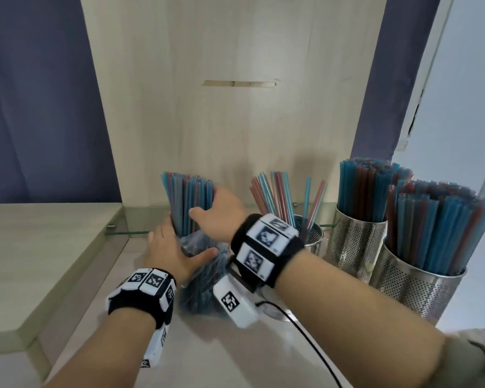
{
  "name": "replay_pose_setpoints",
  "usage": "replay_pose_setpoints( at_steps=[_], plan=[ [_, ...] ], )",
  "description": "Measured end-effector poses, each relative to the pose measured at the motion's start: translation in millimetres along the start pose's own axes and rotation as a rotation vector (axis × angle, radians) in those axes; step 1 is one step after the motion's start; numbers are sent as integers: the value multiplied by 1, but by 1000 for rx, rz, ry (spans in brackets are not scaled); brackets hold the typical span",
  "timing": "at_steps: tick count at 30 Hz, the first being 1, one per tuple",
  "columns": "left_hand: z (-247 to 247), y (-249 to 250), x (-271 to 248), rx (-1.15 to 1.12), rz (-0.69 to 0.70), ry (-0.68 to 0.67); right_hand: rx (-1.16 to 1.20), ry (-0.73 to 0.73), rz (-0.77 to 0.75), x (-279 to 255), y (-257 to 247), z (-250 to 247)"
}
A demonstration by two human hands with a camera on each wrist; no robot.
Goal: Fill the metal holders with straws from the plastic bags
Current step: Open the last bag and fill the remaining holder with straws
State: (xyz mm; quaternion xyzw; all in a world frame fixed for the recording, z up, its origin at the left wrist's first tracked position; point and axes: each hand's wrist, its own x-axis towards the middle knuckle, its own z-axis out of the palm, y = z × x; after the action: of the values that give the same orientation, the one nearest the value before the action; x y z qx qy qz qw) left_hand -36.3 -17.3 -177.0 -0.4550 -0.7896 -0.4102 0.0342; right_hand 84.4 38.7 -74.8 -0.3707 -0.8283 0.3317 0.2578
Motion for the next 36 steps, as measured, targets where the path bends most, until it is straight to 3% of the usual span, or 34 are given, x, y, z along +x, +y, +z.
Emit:
replay_pose_setpoints(
  at_steps=[3,7,11,18,23,32,36],
  plan=[
    [-2,2,-1,-58,-22,-23,61,56,142,25,10,5],
    [-5,0,1,-126,-34,-68,210,21,236,35,20,9],
    [-9,-3,2,-181,3,-95,324,34,129,57,54,25],
    [-33,7,-10,-357,135,-50,489,93,-106,-8,29,1],
    [-51,7,-28,-291,211,-139,435,97,-273,-46,34,-8],
    [-50,8,-39,-185,141,-88,293,189,-234,-47,32,-18],
    [-44,3,-34,-101,146,-103,370,243,-194,-36,26,-20]
  ],
)
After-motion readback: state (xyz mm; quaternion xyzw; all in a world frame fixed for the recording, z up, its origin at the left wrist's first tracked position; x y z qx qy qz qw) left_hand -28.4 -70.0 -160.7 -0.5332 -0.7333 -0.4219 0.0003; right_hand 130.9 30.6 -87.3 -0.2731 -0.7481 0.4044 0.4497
